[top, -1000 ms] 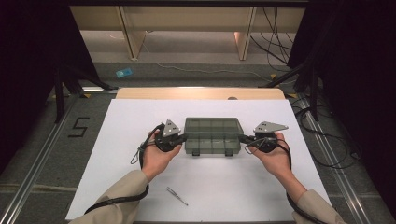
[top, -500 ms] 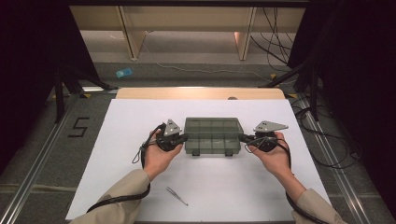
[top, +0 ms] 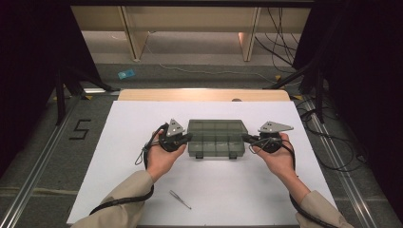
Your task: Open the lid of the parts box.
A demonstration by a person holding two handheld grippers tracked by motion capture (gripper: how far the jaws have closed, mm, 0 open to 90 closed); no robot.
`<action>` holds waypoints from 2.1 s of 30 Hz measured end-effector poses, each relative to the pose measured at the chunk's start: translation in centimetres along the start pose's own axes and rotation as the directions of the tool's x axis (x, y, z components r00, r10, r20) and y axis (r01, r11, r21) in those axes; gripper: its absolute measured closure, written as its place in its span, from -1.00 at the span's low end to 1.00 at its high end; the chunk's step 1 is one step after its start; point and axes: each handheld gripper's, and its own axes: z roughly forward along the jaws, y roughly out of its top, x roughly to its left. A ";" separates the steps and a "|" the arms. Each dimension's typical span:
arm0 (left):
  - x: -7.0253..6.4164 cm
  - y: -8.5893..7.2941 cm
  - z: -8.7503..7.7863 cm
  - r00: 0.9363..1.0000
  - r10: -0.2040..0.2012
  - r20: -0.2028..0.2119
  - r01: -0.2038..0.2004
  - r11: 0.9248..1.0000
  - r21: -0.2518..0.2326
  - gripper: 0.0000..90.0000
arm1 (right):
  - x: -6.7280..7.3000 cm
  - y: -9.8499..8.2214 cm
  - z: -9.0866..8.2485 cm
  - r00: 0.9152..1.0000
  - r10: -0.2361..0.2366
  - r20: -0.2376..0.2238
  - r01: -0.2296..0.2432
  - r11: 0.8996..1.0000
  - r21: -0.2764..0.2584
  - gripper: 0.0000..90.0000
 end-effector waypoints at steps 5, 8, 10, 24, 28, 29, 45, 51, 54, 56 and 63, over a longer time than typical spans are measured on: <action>0.0 0.0 0.0 1.000 -0.010 -0.004 0.010 1.000 -0.003 1.00 | 0.0 0.1 0.0 1.000 0.000 0.007 0.000 1.000 0.009 1.00; 0.1 0.1 0.1 1.000 -0.023 -0.008 0.023 1.000 -0.018 1.00 | -0.1 0.1 0.2 1.000 0.005 0.003 -0.005 1.000 -0.008 1.00; 0.1 0.1 0.1 1.000 -0.024 -0.009 0.024 0.999 -0.028 1.00 | -0.1 0.1 0.2 1.000 0.006 0.005 -0.006 1.000 -0.010 1.00; 0.2 0.6 0.3 1.000 -0.020 -0.011 0.019 0.999 -0.040 1.00 | -0.4 0.5 0.2 1.000 0.008 0.018 -0.008 0.999 -0.035 1.00; 0.4 0.8 0.2 1.000 -0.013 -0.011 0.013 0.999 -0.036 1.00 | -0.4 0.7 0.2 1.000 0.011 0.019 -0.011 0.999 -0.033 1.00; 0.4 0.8 0.2 1.000 -0.015 -0.011 0.015 0.999 -0.038 1.00 | -0.4 0.7 0.3 1.000 0.014 0.017 -0.014 0.999 -0.034 1.00; 0.6 1.4 0.3 0.999 -0.035 -0.022 0.033 0.997 -0.065 1.00 | -0.2 0.8 0.5 0.995 -0.022 0.098 0.021 1.000 0.019 0.71; 0.6 1.6 0.4 0.999 -0.039 -0.021 0.038 0.997 -0.073 1.00 | -0.4 0.9 0.6 0.988 -0.023 0.155 0.023 1.000 0.006 0.38; 0.7 1.6 0.5 0.999 -0.041 -0.024 0.039 0.997 -0.071 1.00 | -0.4 1.0 0.7 0.985 -0.019 0.172 0.023 1.000 -0.020 0.30; 0.7 1.6 0.6 0.999 -0.040 -0.025 0.038 0.997 -0.072 1.00 | -0.4 1.1 0.7 0.984 -0.024 0.179 0.030 0.999 -0.028 0.31; 0.6 1.6 0.8 0.999 -0.040 -0.034 0.038 0.997 -0.066 0.99 | -0.4 1.5 1.0 0.979 -0.033 0.199 0.047 0.997 -0.069 0.40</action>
